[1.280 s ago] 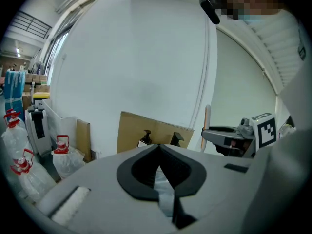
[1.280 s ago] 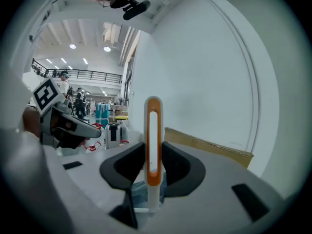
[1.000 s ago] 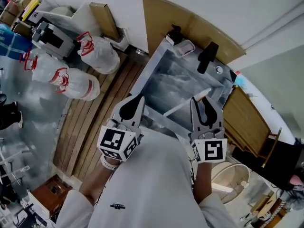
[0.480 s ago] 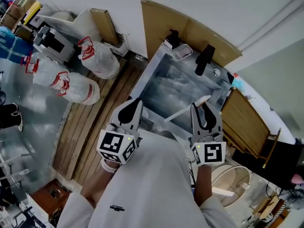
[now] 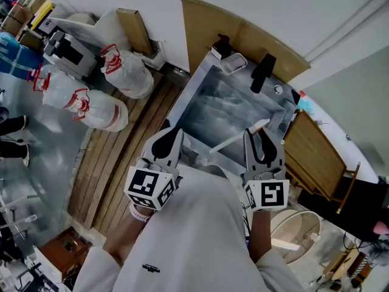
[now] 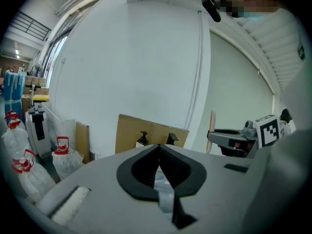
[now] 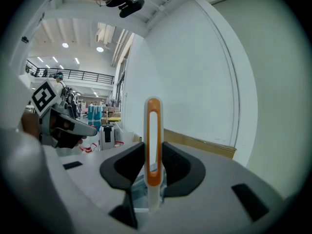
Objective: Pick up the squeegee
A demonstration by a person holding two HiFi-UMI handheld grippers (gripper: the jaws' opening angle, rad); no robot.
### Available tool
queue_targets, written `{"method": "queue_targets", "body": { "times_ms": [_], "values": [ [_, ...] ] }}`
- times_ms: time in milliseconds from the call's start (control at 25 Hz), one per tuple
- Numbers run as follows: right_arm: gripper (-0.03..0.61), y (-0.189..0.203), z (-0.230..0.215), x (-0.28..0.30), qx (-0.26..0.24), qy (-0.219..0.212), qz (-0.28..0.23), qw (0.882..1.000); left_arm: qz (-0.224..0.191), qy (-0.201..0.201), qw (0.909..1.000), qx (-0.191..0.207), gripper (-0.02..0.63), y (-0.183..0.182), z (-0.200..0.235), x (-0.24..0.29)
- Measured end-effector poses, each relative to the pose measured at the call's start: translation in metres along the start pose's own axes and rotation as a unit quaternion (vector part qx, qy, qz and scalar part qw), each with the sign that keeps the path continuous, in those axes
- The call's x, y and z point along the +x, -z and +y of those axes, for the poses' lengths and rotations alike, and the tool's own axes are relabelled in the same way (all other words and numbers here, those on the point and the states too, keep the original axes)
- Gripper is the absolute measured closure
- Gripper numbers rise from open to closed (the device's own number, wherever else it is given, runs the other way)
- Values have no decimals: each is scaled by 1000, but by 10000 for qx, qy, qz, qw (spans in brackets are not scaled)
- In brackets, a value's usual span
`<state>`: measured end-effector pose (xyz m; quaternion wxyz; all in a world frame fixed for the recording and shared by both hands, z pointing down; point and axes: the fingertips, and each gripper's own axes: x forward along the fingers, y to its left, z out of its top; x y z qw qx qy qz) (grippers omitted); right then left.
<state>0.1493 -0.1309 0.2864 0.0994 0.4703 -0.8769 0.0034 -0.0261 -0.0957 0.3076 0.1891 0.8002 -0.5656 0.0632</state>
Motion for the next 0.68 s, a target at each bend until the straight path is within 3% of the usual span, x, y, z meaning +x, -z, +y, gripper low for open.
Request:
{"method": "queue_targets", "body": {
  "times_ms": [680],
  "values": [
    [472,5,-8,-3,36,111,20,9999,17,20,10000,19,609,0,-2,5]
  ]
}}
